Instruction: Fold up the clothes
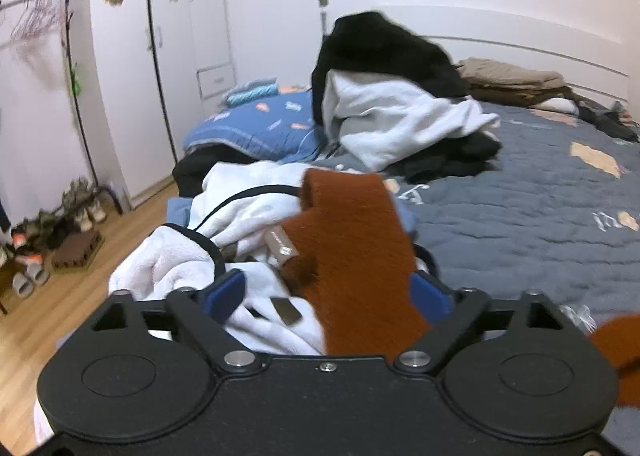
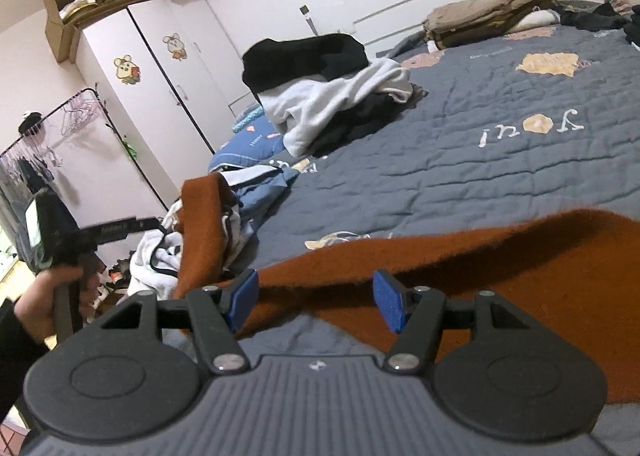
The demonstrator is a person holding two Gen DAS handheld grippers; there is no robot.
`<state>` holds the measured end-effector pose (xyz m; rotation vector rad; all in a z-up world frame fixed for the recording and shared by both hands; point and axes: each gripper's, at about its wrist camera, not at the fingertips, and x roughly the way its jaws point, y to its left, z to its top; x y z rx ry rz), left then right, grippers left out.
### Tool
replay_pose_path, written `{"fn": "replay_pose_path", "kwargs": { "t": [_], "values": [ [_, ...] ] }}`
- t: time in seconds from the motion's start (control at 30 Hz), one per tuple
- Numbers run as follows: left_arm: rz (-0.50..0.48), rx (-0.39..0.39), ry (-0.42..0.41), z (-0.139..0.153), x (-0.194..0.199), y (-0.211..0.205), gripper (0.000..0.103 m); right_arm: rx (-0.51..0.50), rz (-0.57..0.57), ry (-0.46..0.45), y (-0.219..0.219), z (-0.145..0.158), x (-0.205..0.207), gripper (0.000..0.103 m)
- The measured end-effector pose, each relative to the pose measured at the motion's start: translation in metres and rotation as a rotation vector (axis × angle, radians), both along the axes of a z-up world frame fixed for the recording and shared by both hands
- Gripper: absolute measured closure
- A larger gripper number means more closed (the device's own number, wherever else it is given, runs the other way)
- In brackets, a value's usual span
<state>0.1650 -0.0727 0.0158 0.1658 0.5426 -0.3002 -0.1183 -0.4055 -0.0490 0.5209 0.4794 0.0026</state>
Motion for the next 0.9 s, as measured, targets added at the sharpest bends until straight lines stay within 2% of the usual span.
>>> {"fn": "replay_pose_path", "kwargs": {
  "t": [0.07, 0.5, 0.57, 0.6, 0.63, 0.67, 0.73, 0.9],
  "values": [
    [0.010, -0.012, 0.025, -0.006, 0.018, 0.000, 0.029, 0.006, -0.006, 0.009, -0.002, -0.003, 0.002, 0.040],
    [0.054, 0.031, 0.055, -0.030, 0.085, -0.033, 0.030, -0.004, 0.016, 0.048, -0.001, -0.015, 0.009, 0.040],
    [0.063, -0.010, 0.064, -0.028, 0.088, -0.031, 0.055, -0.006, 0.015, 0.050, -0.002, -0.016, 0.008, 0.040],
    [0.067, -0.034, 0.064, -0.027, 0.087, -0.029, 0.086, -0.007, 0.013, 0.050, -0.002, -0.016, 0.009, 0.040],
    [0.071, -0.057, 0.064, -0.025, 0.086, -0.027, 0.094, -0.005, 0.011, 0.051, -0.003, -0.016, 0.009, 0.040],
    [0.075, -0.081, 0.063, -0.023, 0.086, -0.025, 0.094, -0.002, 0.010, 0.051, -0.003, -0.016, 0.009, 0.040],
    [0.071, -0.108, 0.032, -0.012, 0.079, -0.018, 0.102, 0.005, 0.009, 0.049, -0.004, -0.015, 0.009, 0.040],
    [0.080, -0.172, -0.081, 0.034, 0.057, 0.019, 0.103, 0.012, 0.016, 0.039, -0.003, -0.013, 0.006, 0.040]
  ]
}}
